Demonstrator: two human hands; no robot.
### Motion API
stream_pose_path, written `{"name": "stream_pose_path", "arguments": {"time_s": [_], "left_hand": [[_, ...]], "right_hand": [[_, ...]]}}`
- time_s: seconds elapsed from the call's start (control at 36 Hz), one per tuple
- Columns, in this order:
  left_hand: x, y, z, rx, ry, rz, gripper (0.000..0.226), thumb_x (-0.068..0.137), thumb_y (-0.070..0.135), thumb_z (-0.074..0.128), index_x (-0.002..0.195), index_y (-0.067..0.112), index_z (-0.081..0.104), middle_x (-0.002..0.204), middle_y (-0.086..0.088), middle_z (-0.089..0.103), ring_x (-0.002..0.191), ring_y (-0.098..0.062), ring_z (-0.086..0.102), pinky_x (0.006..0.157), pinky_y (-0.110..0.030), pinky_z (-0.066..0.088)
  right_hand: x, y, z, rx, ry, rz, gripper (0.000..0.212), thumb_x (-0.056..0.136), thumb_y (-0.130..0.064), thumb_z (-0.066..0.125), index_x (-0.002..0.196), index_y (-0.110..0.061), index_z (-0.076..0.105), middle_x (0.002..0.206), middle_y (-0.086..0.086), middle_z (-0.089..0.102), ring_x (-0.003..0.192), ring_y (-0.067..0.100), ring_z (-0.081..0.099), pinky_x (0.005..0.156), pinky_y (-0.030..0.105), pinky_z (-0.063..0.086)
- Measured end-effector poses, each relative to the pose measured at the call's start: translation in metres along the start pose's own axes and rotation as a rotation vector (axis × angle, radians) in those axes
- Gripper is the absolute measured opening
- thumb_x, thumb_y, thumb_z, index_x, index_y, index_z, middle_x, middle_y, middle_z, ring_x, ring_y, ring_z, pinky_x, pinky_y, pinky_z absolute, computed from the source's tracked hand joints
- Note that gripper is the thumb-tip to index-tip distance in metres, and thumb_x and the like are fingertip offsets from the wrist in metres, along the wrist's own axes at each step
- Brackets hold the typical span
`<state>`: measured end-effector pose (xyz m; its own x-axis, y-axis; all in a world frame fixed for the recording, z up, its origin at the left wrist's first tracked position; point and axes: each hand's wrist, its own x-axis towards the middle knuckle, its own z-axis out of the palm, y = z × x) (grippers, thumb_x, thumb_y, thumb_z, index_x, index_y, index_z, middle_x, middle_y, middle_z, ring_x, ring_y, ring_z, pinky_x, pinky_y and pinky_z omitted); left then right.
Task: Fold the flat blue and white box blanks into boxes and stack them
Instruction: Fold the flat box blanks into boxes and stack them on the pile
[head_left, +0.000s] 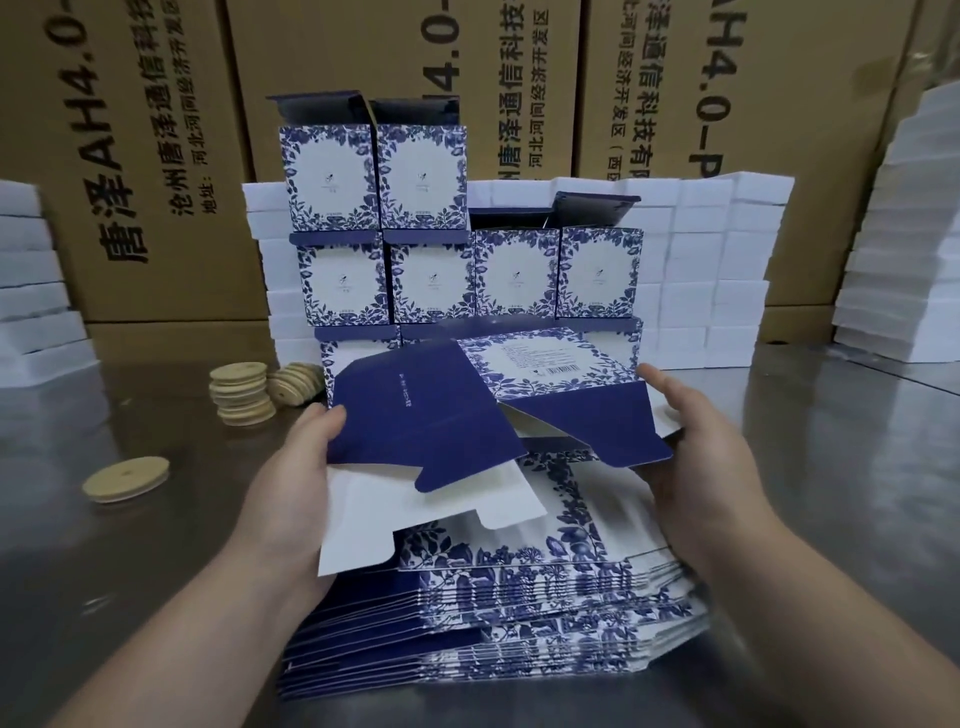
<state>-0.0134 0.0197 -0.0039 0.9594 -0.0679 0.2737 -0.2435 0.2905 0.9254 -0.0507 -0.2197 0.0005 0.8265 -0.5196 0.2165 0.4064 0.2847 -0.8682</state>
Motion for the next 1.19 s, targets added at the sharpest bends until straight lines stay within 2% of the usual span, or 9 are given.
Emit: {"name": "stream_pose_path", "arguments": {"time_s": [0.14,0.28,0.42,0.58,0.75,0.83,0.94,1.08,1.19], "left_hand": [[0.003,-0.007,0.0,-0.156,-0.067,-0.119,0.046,0.096,0.034,0.038,0.073,0.023,0.075,0.073,-0.002,0.071,0.051,-0.02,0.065,0.042,-0.022,0.048],[0.004,-0.004,0.003,-0.203,-0.124,-0.066,0.052,0.095,0.033,0.032,0.069,0.028,0.077,0.079,0.002,0.073,0.061,-0.015,0.069,0.049,-0.021,0.05],[-0.003,0.003,0.008,-0.245,-0.168,-0.072,0.049,0.098,0.039,0.018,0.121,0.022,0.059,0.116,0.002,0.068,0.107,-0.016,0.063,0.081,-0.031,0.043],[-0.011,0.003,0.012,-0.135,-0.221,-0.008,0.048,0.097,0.04,0.022,0.132,0.026,0.053,0.125,0.007,0.062,0.119,-0.013,0.055,0.095,-0.035,0.041],[0.004,-0.001,0.008,0.216,-0.24,0.083,0.067,0.083,0.031,0.052,0.142,0.004,0.035,0.148,-0.017,0.035,0.137,-0.028,0.032,0.114,-0.051,0.02],[0.003,-0.005,0.015,0.323,-0.183,0.13,0.082,0.072,0.033,0.061,0.145,0.007,0.032,0.15,-0.011,0.033,0.139,-0.021,0.029,0.116,-0.045,0.018],[-0.011,-0.013,0.017,0.3,-0.004,0.296,0.078,0.08,0.044,0.058,0.146,0.031,0.018,0.137,0.023,0.038,0.119,0.016,0.039,0.091,-0.004,0.029],[-0.014,-0.013,0.019,0.331,0.066,0.581,0.024,0.083,0.022,0.049,0.1,0.027,0.033,0.115,0.019,0.051,0.084,0.026,0.052,0.072,0.004,0.036],[-0.017,-0.014,0.014,0.58,0.139,0.697,0.013,0.09,0.031,0.049,0.082,0.032,0.04,0.1,0.026,0.057,0.088,0.026,0.049,0.069,0.005,0.033]], "right_hand": [[0.004,0.004,-0.001,-0.003,-0.054,-0.04,0.022,0.096,-0.033,0.048,0.09,-0.034,0.068,0.083,-0.022,0.06,0.067,0.011,0.069,0.074,0.032,0.052],[0.001,0.006,-0.001,-0.106,-0.128,-0.088,0.032,0.097,-0.042,0.042,0.086,-0.048,0.072,0.103,-0.026,0.064,0.096,0.011,0.067,0.084,0.033,0.05],[-0.003,0.005,0.001,-0.126,-0.165,-0.11,0.032,0.097,-0.039,0.043,0.089,-0.045,0.073,0.107,-0.005,0.071,0.093,0.013,0.068,0.083,0.034,0.05],[-0.008,0.008,0.002,-0.17,-0.253,-0.125,0.031,0.091,-0.045,0.047,0.104,-0.027,0.068,0.095,-0.005,0.074,0.089,0.009,0.069,0.086,0.033,0.048],[-0.014,0.005,-0.003,-0.288,-0.441,-0.243,0.084,0.062,-0.074,0.063,0.136,-0.038,0.046,0.133,-0.008,0.056,0.125,0.013,0.05,0.109,0.045,0.033],[-0.014,0.005,-0.003,-0.313,-0.451,-0.273,0.052,0.063,-0.063,0.064,0.112,-0.065,0.048,0.124,-0.03,0.057,0.117,-0.003,0.053,0.103,0.035,0.036],[-0.018,0.004,0.0,-0.42,-0.463,-0.319,0.054,0.063,-0.057,0.059,0.107,-0.076,0.035,0.129,-0.045,0.042,0.124,-0.011,0.042,0.106,0.036,0.035],[-0.024,0.003,0.002,-0.423,-0.488,-0.348,0.08,0.061,-0.047,0.063,0.127,-0.061,0.021,0.135,-0.045,0.034,0.129,-0.008,0.038,0.105,0.029,0.038],[-0.027,0.003,0.004,-0.363,-0.465,-0.333,0.085,0.069,-0.024,0.062,0.138,-0.045,0.017,0.144,-0.027,0.034,0.118,-0.01,0.048,0.088,0.011,0.045]]}}
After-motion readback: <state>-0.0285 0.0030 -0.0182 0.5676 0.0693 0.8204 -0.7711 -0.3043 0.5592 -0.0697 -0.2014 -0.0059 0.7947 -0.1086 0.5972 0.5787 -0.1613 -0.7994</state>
